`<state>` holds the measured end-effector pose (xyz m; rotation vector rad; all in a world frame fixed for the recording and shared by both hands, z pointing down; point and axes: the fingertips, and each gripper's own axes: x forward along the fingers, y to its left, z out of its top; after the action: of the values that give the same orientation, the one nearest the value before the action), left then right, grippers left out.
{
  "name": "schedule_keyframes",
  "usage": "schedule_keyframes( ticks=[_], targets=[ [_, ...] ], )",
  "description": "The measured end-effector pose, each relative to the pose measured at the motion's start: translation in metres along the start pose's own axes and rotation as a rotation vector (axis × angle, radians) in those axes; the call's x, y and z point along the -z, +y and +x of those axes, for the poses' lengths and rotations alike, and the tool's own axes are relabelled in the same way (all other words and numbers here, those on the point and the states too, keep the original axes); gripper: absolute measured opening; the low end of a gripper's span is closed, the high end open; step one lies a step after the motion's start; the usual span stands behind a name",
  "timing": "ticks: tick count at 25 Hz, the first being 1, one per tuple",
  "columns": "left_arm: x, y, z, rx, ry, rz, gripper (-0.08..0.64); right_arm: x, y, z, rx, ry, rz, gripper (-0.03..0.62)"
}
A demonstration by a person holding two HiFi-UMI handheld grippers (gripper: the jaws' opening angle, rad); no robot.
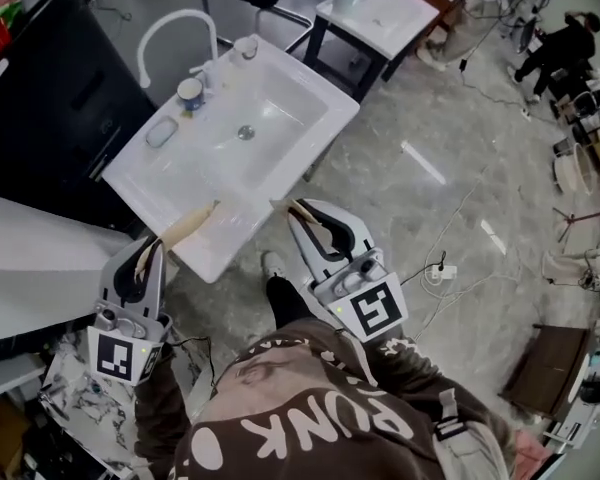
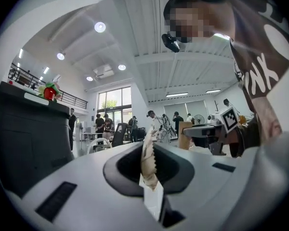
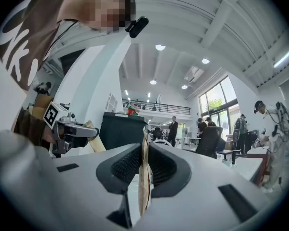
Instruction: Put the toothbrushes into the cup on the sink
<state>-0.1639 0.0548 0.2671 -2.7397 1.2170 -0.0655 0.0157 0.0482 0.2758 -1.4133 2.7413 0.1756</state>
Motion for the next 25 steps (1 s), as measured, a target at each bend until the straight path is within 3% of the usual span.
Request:
schedule_keyframes(
  ticks=[7,12,25],
  targets=[
    [0.02,0.03,0.065,-0.009,0.034,-0.014,0.028,0.024,-0.061,0.058,-0.009,0.013,0.004,0.057],
    [0.031,0.063,0.103,-0.053,0.012,-0.074,0.028,0.044,-0.104,0.105,-0.012,0.015,-0.019,0.057],
    [0.063,0.111,0.186,-0.089,0.06,-0.057,0.028,0.081,-0.229,0.283,-0.012,-0.036,-0.073,0.057]
  ],
)
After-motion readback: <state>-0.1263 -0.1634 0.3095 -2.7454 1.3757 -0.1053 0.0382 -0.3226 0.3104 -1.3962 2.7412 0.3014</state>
